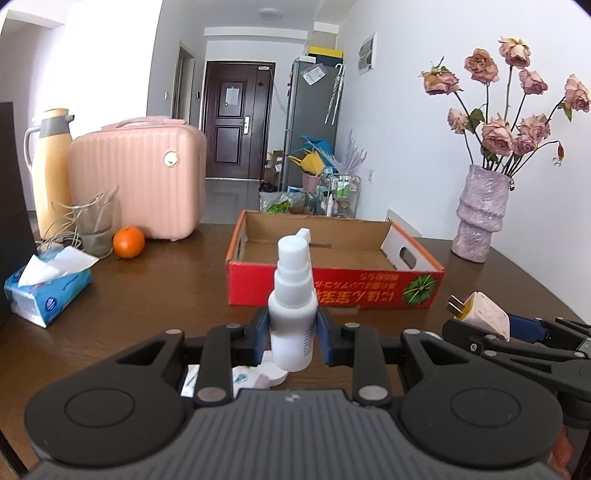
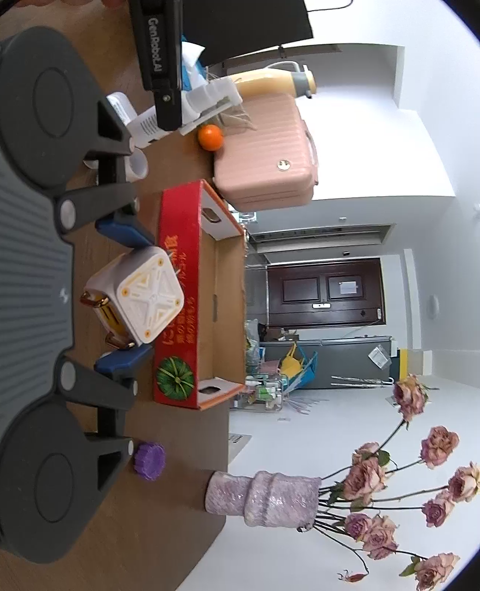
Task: Organize rigid objects
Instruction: 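Carry the spray bottle and plug cube with both tools over the cardboard box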
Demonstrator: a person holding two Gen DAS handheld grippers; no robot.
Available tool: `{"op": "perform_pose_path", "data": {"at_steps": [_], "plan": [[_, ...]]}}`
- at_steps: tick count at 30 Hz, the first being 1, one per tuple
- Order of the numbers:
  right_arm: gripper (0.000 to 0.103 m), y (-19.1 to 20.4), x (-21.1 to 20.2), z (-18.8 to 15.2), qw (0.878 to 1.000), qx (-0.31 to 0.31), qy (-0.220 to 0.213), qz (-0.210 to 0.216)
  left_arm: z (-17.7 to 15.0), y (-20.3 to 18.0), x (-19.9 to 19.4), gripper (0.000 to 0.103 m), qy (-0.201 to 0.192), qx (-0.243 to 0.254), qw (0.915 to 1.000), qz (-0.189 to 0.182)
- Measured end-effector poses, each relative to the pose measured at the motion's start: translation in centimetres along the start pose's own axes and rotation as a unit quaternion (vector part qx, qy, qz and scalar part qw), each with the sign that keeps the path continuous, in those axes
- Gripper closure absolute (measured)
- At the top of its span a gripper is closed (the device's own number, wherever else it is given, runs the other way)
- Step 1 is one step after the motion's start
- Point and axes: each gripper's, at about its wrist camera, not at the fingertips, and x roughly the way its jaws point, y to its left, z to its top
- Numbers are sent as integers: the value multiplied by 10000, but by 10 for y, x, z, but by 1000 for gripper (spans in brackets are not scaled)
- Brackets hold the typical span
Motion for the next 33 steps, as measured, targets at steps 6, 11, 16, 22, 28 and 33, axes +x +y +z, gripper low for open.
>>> {"op": "perform_pose_path", "data": {"at_steps": [6,11,16,22,28,33], "plan": [[46,-7,4,13,10000,-46,-70,-8,10,-13,10,75,23,22,10000,0],[46,-7,14,27,9999,-77,-124,-35,23,-17,22,75,-45,-32,10000,-22],[46,-6,31,41,9999,-73,-126,-63,40,-17,40,74,-52,-108,9999,-14],[46,-6,58,55,9998,-36,-120,-120,58,-12,63,75,-110,-275,9996,37],[46,-7,89,69,9998,33,-60,-202,76,-6,92,75,-50,-378,9992,111],[46,-10,115,83,9996,101,-43,-258,87,-4,118,75,45,-380,9991,164]]}}
